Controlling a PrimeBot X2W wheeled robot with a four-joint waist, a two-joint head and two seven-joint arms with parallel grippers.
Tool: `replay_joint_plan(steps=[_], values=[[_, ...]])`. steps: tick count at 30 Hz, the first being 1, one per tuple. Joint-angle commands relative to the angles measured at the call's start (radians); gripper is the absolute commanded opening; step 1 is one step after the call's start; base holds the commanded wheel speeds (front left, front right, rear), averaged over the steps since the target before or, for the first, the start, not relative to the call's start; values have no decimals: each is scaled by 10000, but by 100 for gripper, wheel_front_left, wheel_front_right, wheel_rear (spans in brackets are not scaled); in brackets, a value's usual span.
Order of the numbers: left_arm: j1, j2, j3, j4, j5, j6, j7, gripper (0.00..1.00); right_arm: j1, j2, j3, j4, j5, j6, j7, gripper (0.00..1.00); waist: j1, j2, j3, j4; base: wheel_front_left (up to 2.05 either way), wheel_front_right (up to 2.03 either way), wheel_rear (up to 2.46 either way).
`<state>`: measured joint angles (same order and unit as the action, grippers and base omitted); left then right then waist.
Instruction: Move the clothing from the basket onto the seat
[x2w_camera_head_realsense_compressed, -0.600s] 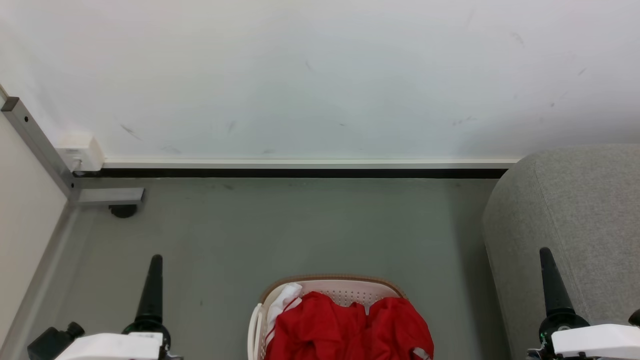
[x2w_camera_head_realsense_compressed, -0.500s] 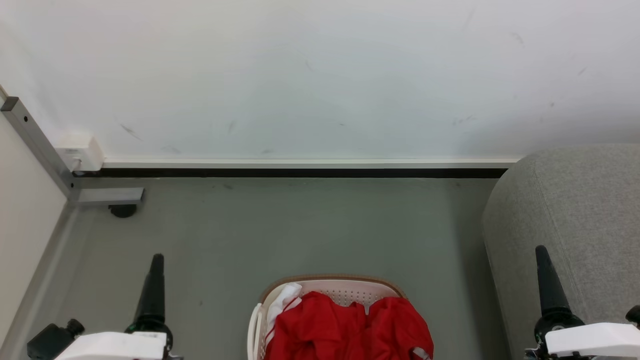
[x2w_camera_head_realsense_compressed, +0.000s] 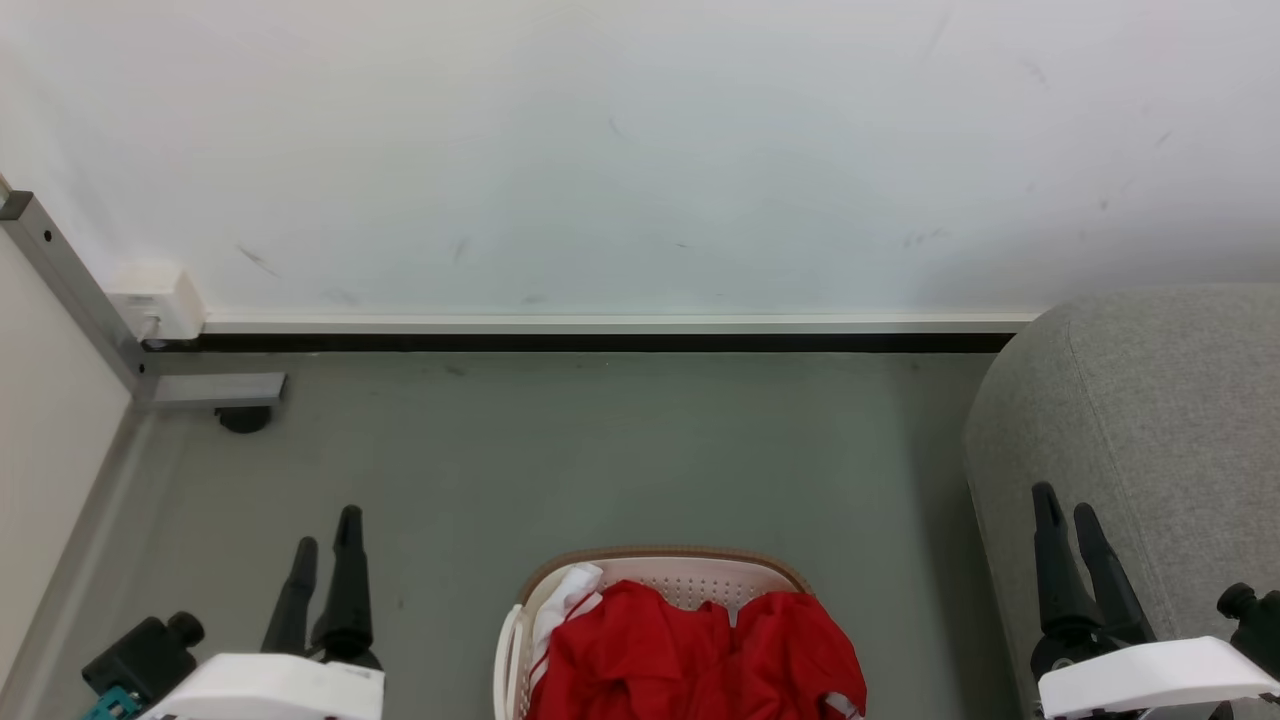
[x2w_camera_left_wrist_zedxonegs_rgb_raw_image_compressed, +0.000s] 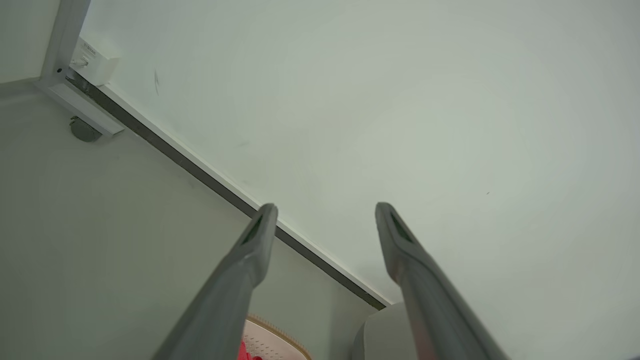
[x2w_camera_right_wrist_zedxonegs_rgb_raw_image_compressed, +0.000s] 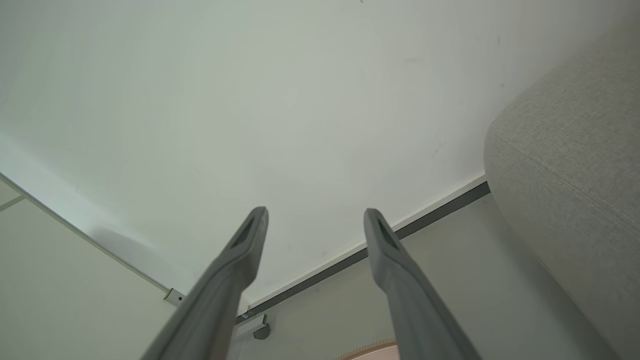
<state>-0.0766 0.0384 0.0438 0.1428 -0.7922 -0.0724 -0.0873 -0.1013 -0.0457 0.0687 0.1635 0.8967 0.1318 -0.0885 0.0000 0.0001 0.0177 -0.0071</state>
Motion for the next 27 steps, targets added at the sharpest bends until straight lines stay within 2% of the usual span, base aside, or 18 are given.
replay_joint_plan(steps=[1, 10, 27], values=[[-111, 96, -59, -70, 678, 60, -144, 100, -279, -102, 65, -78, -574, -9, -121, 100, 0, -1, 5, -3, 0, 0, 0], [-122, 208, -413, 48, 2162, 336, -377, 100, -296, -87, 86, 246, -1824, -10, -365, 100, 0, -1, 19, -8, 0, 0, 0], [-3, 321, -738, 99, 3832, 605, -834, 100, -395, -75, 312, 869, -3812, -13, -823, 100, 0, -1, -50, -54, 0, 0, 0]])
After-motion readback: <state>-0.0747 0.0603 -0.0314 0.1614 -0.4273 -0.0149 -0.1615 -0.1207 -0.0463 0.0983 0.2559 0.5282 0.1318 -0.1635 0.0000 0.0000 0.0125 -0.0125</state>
